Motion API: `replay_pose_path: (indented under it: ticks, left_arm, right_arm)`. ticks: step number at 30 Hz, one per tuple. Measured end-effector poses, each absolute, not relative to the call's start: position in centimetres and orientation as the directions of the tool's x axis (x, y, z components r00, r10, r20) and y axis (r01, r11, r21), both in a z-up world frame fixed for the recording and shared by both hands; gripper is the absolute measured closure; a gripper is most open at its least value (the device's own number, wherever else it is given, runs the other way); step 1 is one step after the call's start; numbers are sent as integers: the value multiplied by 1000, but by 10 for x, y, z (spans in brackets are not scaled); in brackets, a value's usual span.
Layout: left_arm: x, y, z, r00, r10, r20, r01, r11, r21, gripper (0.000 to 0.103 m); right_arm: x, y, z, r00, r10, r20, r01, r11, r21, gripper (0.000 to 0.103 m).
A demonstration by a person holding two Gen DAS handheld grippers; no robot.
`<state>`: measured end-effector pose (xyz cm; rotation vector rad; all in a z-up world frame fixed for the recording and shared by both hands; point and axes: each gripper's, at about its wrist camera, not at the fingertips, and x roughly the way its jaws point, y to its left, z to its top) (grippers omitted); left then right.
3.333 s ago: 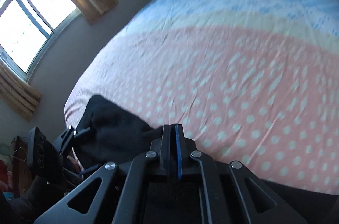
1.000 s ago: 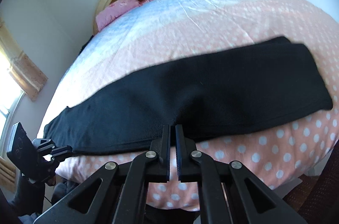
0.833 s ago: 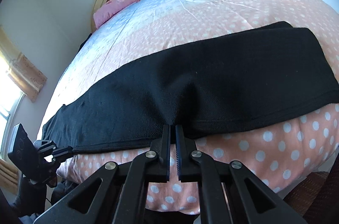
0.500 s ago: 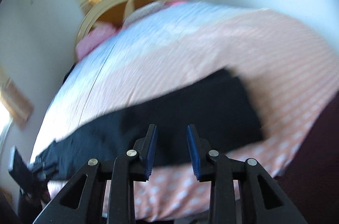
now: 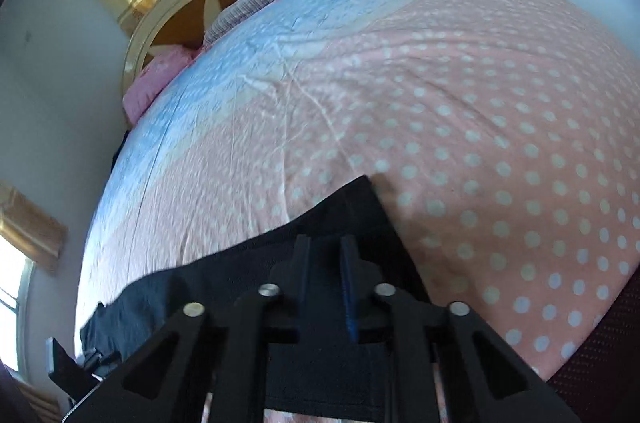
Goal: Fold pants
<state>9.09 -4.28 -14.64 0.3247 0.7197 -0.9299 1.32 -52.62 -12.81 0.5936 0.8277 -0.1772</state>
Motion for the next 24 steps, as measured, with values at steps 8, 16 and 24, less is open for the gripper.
replay_pose_path:
  ticks: [8, 16, 24]
  left_arm:
    - [92, -43, -147, 386, -615, -687, 820, 570, -49, 74]
    - [91, -43, -148, 390, -620, -681, 818, 572, -52, 74]
    - [92, -43, -148, 390, -619, -681, 818, 573, -52, 74]
  right_arm:
    - [9, -525, -110, 690, -32, -723, 386, 861, 330, 97]
    - [14, -540, -122, 640, -39, -767, 427, 848, 313, 52]
    - [17, -531, -116, 652, -24, -758, 379, 876, 298, 95]
